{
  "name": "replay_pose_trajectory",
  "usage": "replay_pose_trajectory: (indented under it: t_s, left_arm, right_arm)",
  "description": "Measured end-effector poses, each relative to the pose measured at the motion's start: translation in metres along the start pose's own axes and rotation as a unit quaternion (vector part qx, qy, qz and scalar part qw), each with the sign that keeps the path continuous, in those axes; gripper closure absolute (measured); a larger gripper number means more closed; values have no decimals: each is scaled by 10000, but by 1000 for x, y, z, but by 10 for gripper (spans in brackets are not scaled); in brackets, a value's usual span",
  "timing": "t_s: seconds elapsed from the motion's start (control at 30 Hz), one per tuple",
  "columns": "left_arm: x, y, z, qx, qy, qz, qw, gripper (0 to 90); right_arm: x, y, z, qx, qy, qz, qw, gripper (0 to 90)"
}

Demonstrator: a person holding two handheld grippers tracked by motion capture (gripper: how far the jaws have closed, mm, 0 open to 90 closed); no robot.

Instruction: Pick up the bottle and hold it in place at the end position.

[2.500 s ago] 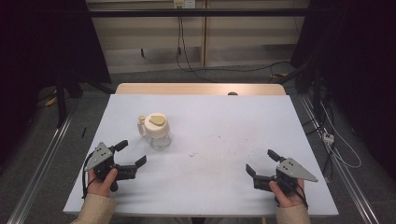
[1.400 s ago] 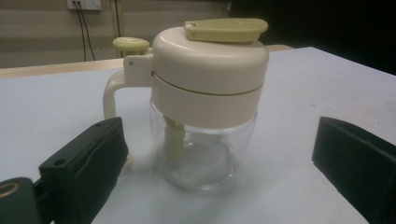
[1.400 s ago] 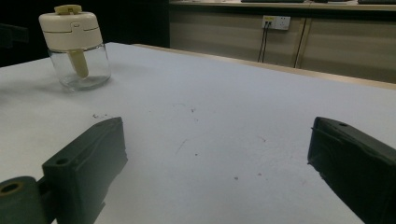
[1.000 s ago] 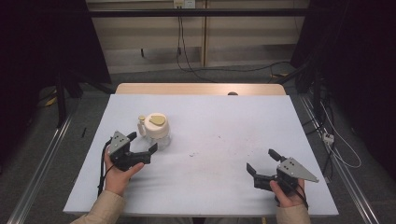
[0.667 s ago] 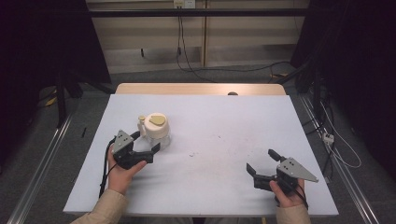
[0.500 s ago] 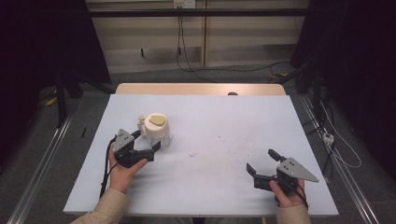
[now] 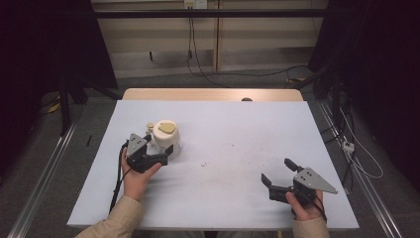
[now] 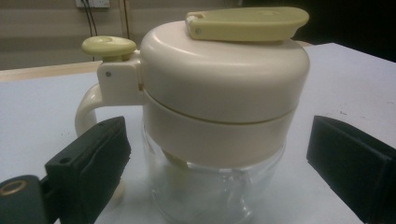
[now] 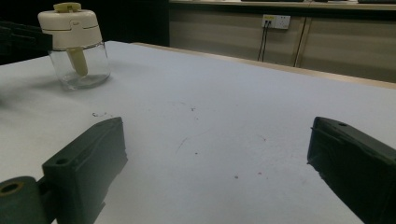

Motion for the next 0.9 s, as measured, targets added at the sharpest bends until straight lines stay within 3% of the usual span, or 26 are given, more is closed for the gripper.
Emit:
replay_pose_trajectory:
  t_s: [0.23, 0.9]
  left_arm:
    - [2, 11, 1, -56, -6, 82, 10000, 53]
    - [5, 35, 5, -35, -101, 570, 9983, 38]
  right_arm:
    - [-1, 0, 0, 11, -7, 7, 10000, 38]
    - [0, 0, 0, 10, 3, 7, 10000, 39]
Point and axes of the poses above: each handheld gripper's, and its own axes: y roughly forward along the jaws, z roughly out of its top, x roughly to its right, the point moved 7 cm from there along y, roughly forward along the jaws, and after that the axes turned 5 degrees about -x, right-handed, at the moved point
